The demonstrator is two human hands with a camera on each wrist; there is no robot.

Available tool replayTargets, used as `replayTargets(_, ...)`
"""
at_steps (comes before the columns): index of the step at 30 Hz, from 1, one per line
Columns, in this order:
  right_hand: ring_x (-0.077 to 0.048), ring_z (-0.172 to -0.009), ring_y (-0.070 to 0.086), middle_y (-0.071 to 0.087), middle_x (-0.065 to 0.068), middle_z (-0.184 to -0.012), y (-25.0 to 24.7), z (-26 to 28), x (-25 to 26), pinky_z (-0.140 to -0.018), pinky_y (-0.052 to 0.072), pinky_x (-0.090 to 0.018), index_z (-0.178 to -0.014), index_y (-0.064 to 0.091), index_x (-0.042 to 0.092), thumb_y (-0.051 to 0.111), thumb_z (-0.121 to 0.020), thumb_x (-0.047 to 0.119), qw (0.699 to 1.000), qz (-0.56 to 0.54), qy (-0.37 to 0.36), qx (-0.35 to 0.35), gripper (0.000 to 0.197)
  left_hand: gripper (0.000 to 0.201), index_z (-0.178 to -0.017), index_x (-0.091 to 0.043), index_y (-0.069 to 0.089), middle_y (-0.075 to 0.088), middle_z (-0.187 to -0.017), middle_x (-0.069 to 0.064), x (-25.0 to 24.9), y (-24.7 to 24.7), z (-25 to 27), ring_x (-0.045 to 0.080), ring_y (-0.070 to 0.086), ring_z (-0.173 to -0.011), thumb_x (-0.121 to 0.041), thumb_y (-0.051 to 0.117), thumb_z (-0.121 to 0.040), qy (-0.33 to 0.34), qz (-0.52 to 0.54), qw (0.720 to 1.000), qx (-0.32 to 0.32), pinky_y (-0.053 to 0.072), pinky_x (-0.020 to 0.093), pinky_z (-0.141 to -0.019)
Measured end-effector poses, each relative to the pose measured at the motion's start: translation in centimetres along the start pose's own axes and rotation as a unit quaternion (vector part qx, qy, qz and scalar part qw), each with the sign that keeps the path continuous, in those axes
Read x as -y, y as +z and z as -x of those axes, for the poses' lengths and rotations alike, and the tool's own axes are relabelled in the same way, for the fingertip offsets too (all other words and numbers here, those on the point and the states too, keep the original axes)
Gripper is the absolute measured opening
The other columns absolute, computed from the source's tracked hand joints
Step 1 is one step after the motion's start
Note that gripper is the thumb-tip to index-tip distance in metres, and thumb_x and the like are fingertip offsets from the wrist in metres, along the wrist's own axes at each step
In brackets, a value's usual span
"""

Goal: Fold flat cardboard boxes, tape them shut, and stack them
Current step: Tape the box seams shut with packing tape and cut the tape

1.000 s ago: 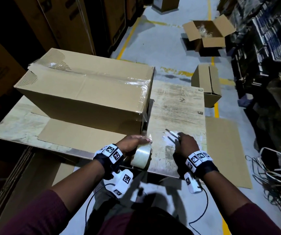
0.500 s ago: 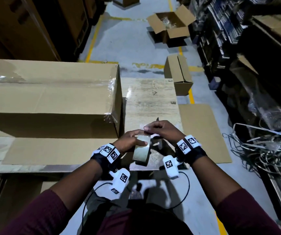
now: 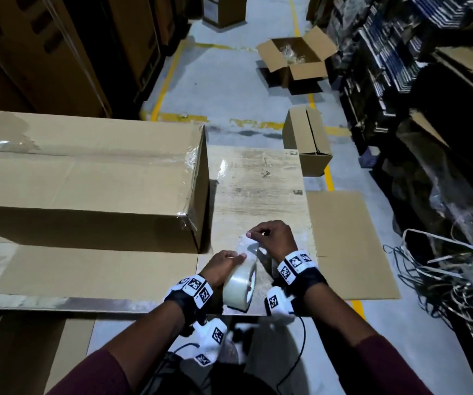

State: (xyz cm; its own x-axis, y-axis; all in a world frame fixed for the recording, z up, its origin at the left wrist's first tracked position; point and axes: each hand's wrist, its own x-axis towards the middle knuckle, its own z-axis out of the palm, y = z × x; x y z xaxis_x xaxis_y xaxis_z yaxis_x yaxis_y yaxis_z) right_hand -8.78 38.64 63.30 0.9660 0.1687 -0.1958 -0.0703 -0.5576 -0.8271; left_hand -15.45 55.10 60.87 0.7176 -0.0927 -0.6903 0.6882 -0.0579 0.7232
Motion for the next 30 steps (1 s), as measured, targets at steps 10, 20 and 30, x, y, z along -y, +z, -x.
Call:
replayTargets(10,-0.027,-0.118,0.058,0.077,0.004,-0.093,4.9,-3.3,-6.3,-0.099,0.047,-0.040,-0.086,0.082,0.026,0.076,-0.086,0.039,0.979,0.183,0.084,0.019,0.015,0.022,-0.119,-0.017,0.058,0.067,-0.097,0.005,0.4,-0.9,-2.3,0.014,0.063,-0.076,-0.020,0.063,-0.098,-0.015,-0.017,1.000,-0.003,0.047,0.019,-0.065)
replayTargets(20,-0.030,-0.127,0.042,0.065,-0.003,-0.099,4.3,-4.6,-5.9,-0.094,0.041,-0.040,-0.078,0.062,0.022,0.081,-0.079,0.046,0.953,0.268,0.142,0.003,0.030,0.027,-0.122,-0.017,0.062,0.070,-0.087,0.001,-0.9,-0.5,-0.6,0.012,0.066,-0.070,-0.028,0.062,-0.098,-0.015,-0.060,0.998,-0.024,0.051,0.020,-0.064)
replayTargets(30,-0.010,-0.084,0.072,0.078,0.000,-0.089,0.6,-4.1,7.7,-0.069,0.051,-0.016,-0.094,0.081,0.012,0.079,-0.087,0.016,0.990,-0.109,-0.092,0.004,0.008,0.017,-0.097,-0.021,0.079,0.077,-0.092,-0.010,-11.3,-7.3,14.4,0.008,0.073,-0.086,-0.034,0.067,-0.095,0.348,-0.313,0.880,0.077,0.056,0.025,-0.079)
